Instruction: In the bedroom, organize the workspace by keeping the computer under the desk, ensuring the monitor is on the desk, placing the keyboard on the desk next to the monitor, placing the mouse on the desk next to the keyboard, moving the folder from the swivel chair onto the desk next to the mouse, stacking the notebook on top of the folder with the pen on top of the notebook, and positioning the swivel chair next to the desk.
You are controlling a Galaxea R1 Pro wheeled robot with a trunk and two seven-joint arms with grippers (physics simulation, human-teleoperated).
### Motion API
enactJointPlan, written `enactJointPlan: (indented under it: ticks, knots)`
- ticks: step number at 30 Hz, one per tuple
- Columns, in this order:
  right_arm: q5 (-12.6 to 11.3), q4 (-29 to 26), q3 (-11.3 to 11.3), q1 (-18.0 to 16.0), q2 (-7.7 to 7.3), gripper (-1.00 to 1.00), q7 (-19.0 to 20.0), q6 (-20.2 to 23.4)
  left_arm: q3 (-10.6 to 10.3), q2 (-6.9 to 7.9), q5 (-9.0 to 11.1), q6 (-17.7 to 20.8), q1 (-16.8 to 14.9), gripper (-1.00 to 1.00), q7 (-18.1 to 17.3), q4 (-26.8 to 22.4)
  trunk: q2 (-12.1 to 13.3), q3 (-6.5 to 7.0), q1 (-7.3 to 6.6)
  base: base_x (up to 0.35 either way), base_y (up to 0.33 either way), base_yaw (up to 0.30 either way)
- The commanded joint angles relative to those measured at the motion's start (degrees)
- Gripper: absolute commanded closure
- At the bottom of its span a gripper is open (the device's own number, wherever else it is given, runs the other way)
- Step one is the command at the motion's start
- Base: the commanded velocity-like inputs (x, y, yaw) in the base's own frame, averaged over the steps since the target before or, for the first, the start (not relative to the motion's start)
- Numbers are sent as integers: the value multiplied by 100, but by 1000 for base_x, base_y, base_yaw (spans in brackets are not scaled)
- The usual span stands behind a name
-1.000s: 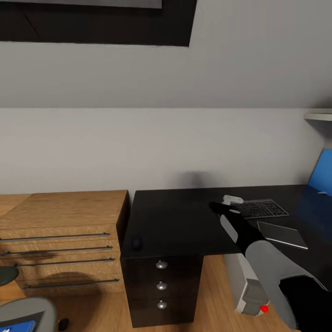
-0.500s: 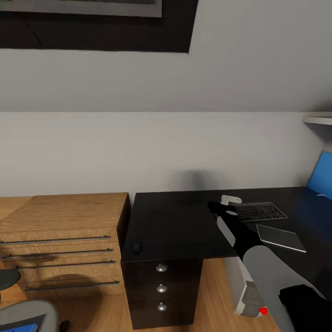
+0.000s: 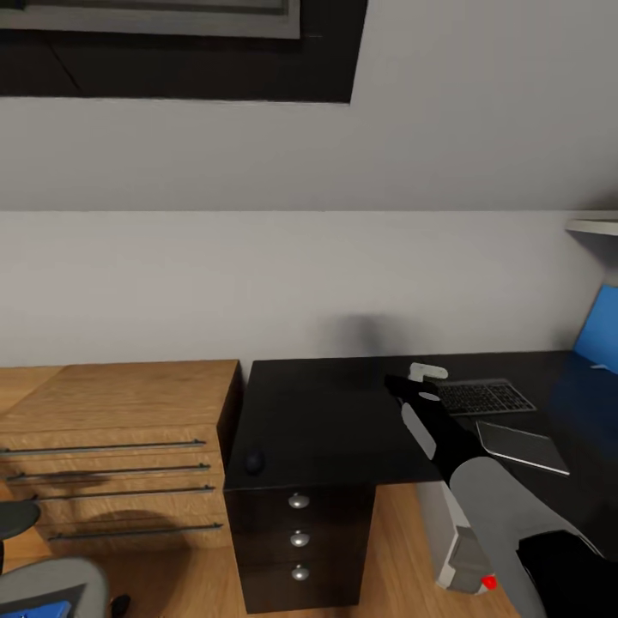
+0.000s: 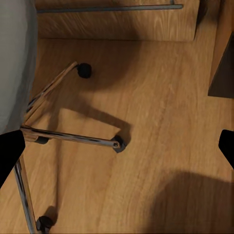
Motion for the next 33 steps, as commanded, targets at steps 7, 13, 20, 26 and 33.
enactJointPlan:
  ticks: [7,13,20,26,33]
  knots:
    - [-42,-9,55,-3,3,-100,-214,29,-48,8,54,-21,-6,-100,29,4,-4,-10,0,0,-291,215]
    - [-44,-7,64,-3,41,-100,-488,28,-48,12,54,-8,-6,-100,23,10,-4,-34,0,0,-340,224]
    - [-43,-6,57,-3,154,-100,-761,16,-48,10,54,1,-6,-100,13,16,-4,-58,0,0,-333,88]
    - [-37,-6,56,-3,172,-100,-808,18,-48,6,54,-5,-6,-100,11,18,-4,-61,0,0,-207,12]
    - [-26,-13,44,-3,167,-100,-814,19,-48,9,58,-25,-6,-100,11,18,-4,-62,0,14,-22,1]
